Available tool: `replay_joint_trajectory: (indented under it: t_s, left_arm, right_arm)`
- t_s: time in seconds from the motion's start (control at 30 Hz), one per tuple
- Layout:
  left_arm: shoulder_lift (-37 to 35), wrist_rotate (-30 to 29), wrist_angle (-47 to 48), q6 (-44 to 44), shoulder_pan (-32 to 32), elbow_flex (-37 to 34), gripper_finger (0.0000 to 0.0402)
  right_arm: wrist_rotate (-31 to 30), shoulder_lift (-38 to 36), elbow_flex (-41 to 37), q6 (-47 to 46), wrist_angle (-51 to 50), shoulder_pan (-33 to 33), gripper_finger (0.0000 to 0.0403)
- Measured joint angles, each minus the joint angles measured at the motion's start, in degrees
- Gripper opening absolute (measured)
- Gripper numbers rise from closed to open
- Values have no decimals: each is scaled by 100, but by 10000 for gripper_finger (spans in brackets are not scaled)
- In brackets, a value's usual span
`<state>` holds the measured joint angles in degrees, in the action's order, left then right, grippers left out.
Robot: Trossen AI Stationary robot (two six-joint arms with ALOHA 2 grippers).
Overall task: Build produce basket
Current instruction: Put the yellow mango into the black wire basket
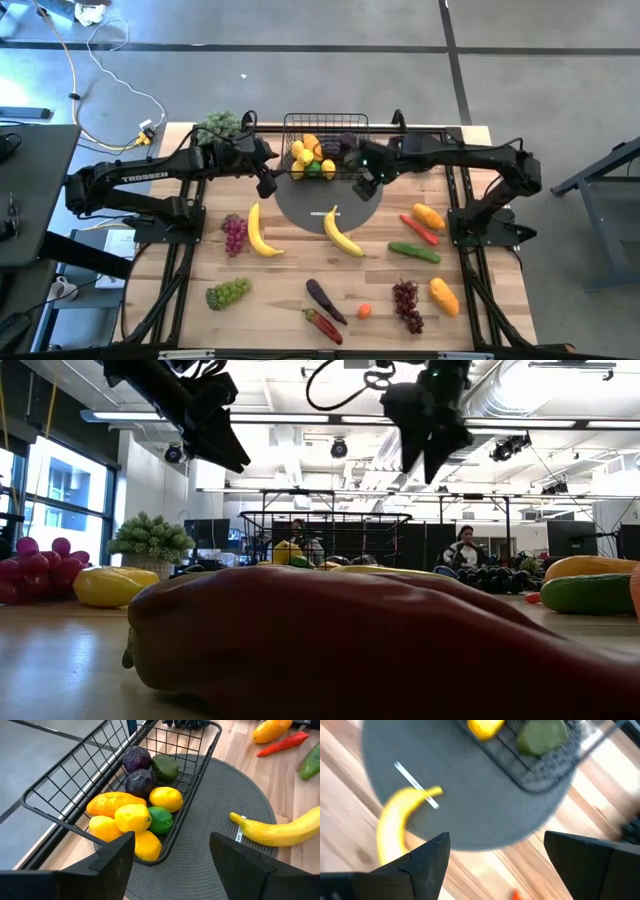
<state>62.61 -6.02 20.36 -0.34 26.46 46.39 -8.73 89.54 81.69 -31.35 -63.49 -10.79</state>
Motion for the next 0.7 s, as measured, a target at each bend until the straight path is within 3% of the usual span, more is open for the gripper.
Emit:
replay_joint_trajectory:
  t_s: [0.23, 0.7]
  left_arm:
    - [0, -2, 0, 57, 0, 0, 248]
    - [0, -63, -7, 254, 2, 0, 248]
  right_arm:
    - [-617, 2, 0, -486, -756, 508, 304]
    - [-917, 4, -8, -1293, -2369, 846, 304]
